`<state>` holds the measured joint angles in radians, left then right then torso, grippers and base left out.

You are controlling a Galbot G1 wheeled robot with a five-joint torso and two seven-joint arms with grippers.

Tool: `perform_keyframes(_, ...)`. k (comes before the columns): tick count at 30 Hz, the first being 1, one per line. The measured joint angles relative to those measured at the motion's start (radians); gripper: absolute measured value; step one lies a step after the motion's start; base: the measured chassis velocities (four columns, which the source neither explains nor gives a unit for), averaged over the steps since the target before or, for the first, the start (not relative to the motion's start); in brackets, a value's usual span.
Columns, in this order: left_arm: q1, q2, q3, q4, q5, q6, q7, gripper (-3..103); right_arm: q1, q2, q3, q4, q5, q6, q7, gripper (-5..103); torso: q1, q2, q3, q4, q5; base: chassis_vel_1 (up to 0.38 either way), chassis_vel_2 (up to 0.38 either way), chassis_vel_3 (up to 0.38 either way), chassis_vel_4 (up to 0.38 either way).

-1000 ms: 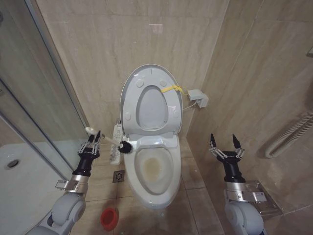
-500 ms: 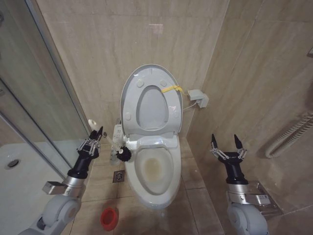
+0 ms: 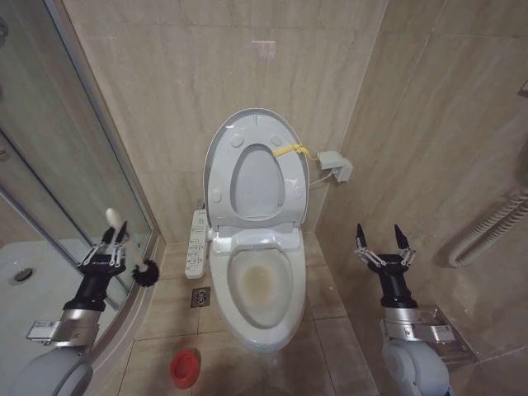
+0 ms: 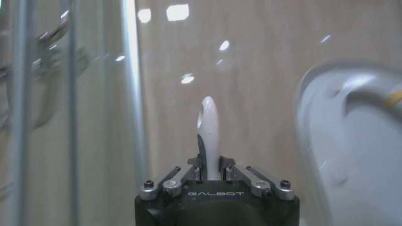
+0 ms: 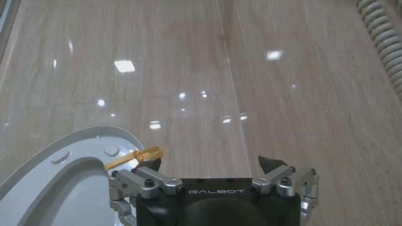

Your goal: Open the toilet lid, clean the toilet bowl with a toilet brush, close the toilet lid, and flush.

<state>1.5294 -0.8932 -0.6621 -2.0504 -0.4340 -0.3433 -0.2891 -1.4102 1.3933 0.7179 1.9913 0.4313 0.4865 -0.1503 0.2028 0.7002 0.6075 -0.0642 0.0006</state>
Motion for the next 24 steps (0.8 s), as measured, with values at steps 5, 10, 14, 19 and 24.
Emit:
perform_keyframes(5, -0.037, -0.070, 0.095, 0.145, 0.044, -0.030, -0.036, 18, 0.017, 0.014, 0.012, -0.028, -0.096, 0.039, -0.009, 100, 0.000, 0.000, 0.000, -0.0002, -0.0004, 0.000, 0.000, 0.000, 0.000)
perform_keyframes(10, -0.058, -0.122, 0.168, 0.275, 0.055, -0.071, -0.043, 18, 0.015, 0.041, -0.002, -0.039, -0.153, 0.079, -0.022, 100, 0.000, 0.000, 0.000, -0.0001, -0.0004, 0.000, 0.000, 0.000, 0.000)
perform_keyframes(14, -0.047, -0.136, 0.187, 0.304, 0.042, -0.072, 0.000, 18, 0.015, 0.042, -0.016, -0.054, -0.151, 0.085, -0.019, 100, 0.000, 0.000, 0.000, -0.0001, 0.0000, 0.000, 0.000, 0.000, 0.000)
perform_keyframes(19, -0.040, -0.143, 0.197, 0.370, 0.032, -0.095, 0.111, 18, 0.026, 0.026, -0.023, -0.076, -0.150, 0.086, -0.018, 100, 0.000, 0.000, 0.000, 0.0000, 0.0000, 0.000, 0.000, 0.000, 0.000)
perform_keyframes(24, -0.031, -0.164, 0.257, 0.423, 0.054, -0.132, 0.138, 18, 0.050, 0.018, -0.028, -0.108, -0.147, 0.086, -0.018, 100, 0.000, 0.000, 0.000, 0.0000, -0.0002, 0.000, 0.000, 0.000, 0.000)
